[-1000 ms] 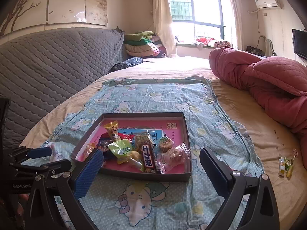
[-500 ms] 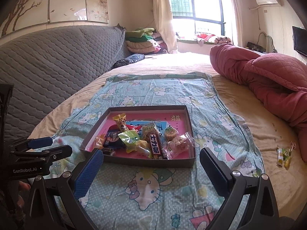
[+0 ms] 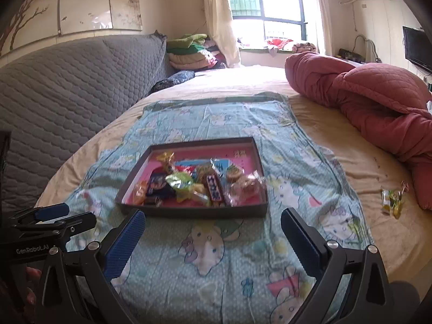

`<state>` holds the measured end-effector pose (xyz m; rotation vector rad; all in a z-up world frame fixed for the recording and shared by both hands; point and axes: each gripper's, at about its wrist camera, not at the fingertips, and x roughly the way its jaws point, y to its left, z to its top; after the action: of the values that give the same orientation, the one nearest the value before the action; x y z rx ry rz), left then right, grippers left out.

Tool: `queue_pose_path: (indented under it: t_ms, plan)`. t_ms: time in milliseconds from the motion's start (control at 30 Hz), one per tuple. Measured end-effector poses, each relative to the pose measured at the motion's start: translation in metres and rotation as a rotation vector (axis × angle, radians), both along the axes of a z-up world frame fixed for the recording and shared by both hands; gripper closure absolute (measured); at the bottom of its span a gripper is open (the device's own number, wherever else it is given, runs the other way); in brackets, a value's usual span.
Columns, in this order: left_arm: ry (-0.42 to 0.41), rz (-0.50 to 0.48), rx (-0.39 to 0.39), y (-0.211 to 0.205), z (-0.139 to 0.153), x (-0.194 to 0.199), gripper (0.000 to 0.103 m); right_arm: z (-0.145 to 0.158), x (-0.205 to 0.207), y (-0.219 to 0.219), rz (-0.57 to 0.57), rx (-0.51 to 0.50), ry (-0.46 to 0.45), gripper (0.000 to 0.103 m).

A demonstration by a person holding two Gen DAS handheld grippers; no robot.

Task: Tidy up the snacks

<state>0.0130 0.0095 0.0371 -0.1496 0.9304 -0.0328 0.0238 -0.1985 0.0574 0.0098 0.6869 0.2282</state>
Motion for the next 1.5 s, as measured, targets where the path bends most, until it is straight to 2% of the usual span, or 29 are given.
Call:
queue_pose_path:
  t_ms: [167,400,600,1500]
  plan:
    - [0.019,-0.001,-0.008,-0.003,-0.011,0.001,0.023,-0.02,-0.003,0.008,0.044,-0.037,0.055,0.002]
    - [0.066,0.014,-0.031,0.004,-0.038,0.008,0.023,-0.046,0.006,0.011,0.039,-0.055,0.125,0.002]
    - [0.056,0.017,-0.022,0.008,-0.043,0.013,0.023,-0.048,0.011,0.009,0.029,-0.049,0.108,0.002]
    - [0.049,0.011,-0.007,0.008,-0.043,0.013,0.023,-0.057,0.016,0.014,0.044,-0.051,0.137,0.002]
